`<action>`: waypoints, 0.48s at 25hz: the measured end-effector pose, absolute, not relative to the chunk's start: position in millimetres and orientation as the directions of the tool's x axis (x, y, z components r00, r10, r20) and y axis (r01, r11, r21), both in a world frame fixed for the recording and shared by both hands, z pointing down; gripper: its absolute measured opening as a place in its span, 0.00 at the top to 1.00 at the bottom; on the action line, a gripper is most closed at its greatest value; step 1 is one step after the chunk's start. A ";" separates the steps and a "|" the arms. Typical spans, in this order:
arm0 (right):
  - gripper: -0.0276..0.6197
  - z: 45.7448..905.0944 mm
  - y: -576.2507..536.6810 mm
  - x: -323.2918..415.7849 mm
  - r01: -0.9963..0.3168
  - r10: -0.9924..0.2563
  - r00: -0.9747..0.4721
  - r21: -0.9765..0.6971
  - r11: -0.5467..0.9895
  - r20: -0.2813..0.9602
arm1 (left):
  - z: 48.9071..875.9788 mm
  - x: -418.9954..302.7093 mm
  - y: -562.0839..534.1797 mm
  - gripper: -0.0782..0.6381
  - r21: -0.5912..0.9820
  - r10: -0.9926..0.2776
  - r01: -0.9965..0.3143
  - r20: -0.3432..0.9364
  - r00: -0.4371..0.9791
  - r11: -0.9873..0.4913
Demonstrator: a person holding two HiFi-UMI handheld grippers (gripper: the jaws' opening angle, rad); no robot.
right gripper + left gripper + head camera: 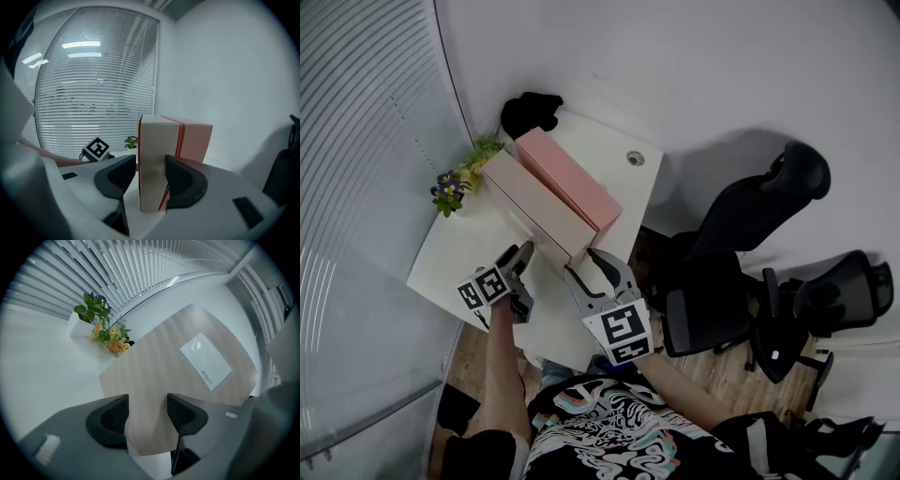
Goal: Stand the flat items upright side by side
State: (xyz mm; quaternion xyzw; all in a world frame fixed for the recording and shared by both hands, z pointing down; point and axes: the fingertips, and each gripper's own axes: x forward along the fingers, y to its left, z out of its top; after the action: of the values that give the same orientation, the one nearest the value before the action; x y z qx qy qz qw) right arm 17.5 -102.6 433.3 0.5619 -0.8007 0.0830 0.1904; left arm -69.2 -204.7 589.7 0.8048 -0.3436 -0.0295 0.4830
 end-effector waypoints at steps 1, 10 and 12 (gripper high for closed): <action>0.65 433.9 -102.5 16.8 -0.931 -0.868 -0.296 0.081 0.355 0.399 | 589.5 -68.7 -205.5 0.55 0.796 -0.577 -0.525 0.285 0.765 -0.302; 0.65 437.0 -103.8 11.4 -0.931 -0.863 -0.299 0.073 0.357 0.407 | 587.0 -63.7 -214.2 0.57 0.790 -0.525 -0.513 0.294 0.799 -0.337; 0.65 438.6 -103.6 9.7 -0.932 -0.863 -0.299 0.069 0.355 0.407 | 587.2 -62.6 -215.8 0.57 0.795 -0.516 -0.505 0.293 0.805 -0.336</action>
State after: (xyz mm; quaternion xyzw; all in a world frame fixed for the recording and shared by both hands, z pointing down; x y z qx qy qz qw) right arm 9.7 -103.6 438.6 0.5605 -0.8008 0.0905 0.1909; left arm -62.6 -215.8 587.2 0.8173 -0.3124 -0.0057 0.4842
